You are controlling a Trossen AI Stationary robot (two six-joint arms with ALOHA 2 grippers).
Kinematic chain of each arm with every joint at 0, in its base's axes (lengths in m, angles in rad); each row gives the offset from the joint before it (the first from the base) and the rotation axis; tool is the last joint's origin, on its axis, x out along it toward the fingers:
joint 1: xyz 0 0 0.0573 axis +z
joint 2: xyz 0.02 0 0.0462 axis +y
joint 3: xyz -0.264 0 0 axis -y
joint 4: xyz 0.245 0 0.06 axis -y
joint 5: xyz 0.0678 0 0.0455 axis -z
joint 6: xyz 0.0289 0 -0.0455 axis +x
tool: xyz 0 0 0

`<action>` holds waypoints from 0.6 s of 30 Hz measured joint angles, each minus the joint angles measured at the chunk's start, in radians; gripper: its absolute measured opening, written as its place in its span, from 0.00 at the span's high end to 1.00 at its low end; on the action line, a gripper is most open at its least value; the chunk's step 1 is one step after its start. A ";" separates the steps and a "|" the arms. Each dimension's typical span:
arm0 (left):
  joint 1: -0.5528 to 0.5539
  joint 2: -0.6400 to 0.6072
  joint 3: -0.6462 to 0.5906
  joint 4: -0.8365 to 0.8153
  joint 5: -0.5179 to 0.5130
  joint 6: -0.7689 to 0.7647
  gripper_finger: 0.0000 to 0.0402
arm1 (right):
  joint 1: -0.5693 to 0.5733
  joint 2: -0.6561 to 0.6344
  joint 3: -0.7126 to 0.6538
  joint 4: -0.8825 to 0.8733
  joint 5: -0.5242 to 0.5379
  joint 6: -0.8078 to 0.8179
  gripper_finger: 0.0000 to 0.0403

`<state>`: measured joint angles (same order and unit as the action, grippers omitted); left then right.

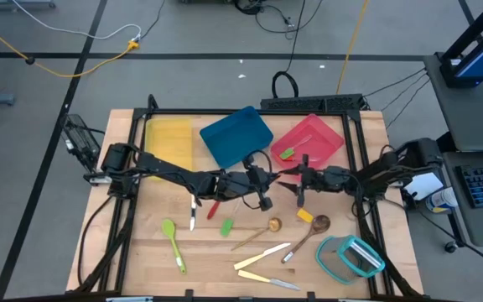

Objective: Pick & Place Kitchen Items
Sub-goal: Put the orange spatula into the red bin

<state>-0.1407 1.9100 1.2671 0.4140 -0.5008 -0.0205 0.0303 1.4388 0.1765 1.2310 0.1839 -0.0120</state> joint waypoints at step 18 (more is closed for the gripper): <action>0.023 -0.001 0.000 0.183 0.176 0.069 0.97 | -0.007 -0.055 0.026 0.052 -0.214 0.091 0.58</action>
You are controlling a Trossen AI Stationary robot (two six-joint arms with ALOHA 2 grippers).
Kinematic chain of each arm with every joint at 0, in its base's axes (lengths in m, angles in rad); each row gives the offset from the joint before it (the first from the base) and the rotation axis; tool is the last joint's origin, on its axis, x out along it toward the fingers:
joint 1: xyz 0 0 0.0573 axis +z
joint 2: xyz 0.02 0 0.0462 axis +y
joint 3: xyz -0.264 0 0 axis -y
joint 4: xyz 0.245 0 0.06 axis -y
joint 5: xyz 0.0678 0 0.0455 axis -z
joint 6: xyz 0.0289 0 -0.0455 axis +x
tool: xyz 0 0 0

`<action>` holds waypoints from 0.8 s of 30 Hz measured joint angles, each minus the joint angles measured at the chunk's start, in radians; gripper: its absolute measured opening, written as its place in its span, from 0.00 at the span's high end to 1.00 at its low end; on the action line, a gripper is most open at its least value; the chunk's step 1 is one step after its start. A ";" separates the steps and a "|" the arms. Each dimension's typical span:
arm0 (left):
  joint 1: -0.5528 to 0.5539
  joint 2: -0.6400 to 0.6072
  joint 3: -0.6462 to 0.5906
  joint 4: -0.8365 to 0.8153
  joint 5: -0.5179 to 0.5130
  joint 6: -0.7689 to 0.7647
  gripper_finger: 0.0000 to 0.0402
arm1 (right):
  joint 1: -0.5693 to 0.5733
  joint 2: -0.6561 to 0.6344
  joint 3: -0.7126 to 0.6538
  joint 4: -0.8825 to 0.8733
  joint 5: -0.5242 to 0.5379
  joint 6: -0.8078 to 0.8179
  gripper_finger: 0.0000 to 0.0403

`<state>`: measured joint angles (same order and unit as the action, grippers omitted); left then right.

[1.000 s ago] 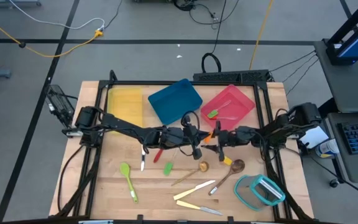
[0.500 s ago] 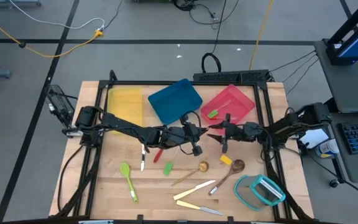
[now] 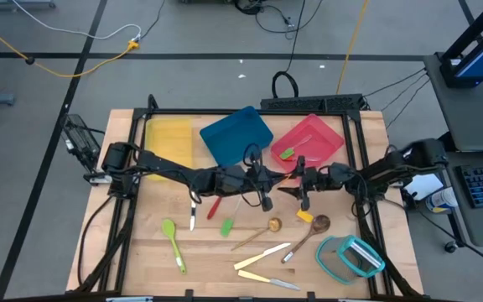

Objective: Pick & Place Kitchen Items
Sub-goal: Put the orange spatula into the red bin

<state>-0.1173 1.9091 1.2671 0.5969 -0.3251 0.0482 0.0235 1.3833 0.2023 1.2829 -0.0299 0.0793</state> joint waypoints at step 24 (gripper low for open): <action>-0.002 0.000 0.000 -0.118 0.010 0.026 0.98 | 0.022 0.117 0.079 -0.071 -0.068 -0.052 0.96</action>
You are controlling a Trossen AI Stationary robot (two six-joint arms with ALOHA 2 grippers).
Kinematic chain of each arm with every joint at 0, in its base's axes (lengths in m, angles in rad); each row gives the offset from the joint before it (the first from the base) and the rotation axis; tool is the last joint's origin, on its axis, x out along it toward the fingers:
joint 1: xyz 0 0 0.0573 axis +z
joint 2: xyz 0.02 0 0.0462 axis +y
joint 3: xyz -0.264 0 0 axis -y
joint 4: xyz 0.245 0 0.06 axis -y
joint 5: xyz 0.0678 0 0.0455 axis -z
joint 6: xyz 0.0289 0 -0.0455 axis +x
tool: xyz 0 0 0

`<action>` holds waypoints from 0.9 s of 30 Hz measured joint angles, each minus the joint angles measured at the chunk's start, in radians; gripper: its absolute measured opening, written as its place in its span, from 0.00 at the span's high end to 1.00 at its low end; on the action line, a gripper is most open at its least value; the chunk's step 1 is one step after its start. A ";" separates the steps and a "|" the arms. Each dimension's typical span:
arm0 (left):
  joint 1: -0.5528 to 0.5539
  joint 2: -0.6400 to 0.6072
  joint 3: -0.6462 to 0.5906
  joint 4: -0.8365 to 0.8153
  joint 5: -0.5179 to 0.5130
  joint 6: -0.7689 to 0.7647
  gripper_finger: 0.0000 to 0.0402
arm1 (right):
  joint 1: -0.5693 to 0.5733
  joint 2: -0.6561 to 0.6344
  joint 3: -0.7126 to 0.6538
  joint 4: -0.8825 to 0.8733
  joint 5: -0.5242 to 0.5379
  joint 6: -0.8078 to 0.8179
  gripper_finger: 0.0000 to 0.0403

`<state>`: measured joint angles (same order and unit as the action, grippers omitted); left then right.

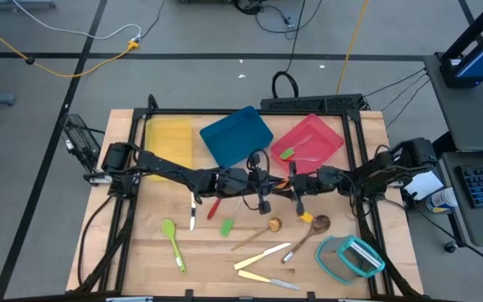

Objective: Pick & Place Kitchen Items
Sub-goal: Put the orange spatula into the red bin

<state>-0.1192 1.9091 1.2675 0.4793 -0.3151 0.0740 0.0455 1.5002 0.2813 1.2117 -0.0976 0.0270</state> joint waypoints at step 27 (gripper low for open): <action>-0.001 0.002 -0.001 -0.430 0.035 -0.050 0.91 | 0.107 -0.305 -0.045 -0.078 0.562 -0.055 0.99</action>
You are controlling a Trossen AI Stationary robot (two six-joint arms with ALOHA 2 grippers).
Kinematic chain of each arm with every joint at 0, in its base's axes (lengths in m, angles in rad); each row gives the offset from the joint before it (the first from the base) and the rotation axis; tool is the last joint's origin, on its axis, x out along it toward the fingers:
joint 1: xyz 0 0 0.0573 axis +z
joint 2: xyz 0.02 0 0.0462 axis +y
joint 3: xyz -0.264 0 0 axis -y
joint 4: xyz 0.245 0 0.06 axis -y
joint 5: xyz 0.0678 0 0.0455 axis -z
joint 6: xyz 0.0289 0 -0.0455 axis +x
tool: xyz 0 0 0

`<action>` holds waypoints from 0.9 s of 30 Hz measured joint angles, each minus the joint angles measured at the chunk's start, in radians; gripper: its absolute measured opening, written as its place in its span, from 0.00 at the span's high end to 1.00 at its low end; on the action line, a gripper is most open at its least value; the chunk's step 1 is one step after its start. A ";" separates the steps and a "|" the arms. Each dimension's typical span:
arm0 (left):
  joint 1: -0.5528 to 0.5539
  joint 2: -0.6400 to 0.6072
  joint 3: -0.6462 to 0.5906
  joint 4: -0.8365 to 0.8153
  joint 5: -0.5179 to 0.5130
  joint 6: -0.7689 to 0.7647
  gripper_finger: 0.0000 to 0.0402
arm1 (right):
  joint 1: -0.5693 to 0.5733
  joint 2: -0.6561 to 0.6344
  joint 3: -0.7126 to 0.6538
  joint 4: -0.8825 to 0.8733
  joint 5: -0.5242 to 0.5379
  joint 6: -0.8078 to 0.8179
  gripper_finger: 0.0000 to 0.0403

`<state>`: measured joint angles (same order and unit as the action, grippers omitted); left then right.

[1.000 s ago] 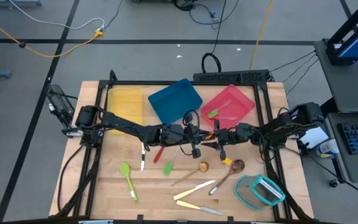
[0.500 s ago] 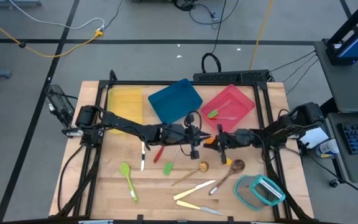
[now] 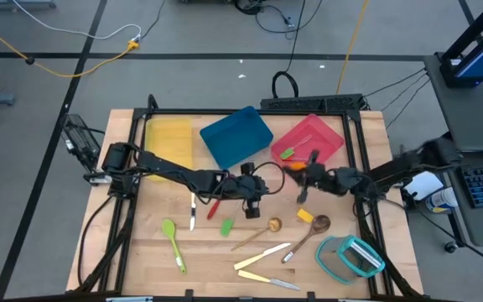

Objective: Pick & Place Kitchen Items
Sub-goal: Put the orange spatula into the red bin

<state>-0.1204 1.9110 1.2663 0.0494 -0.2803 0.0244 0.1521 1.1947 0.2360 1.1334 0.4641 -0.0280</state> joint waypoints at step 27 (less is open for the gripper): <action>-0.040 -0.001 0.001 -0.020 -0.096 -0.052 0.91 | -0.587 -0.141 0.002 -0.795 -0.100 0.651 0.94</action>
<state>-0.1604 1.9099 1.2671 0.0298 -0.3766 -0.0277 -0.4354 1.0538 0.2376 0.3381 0.3641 0.6234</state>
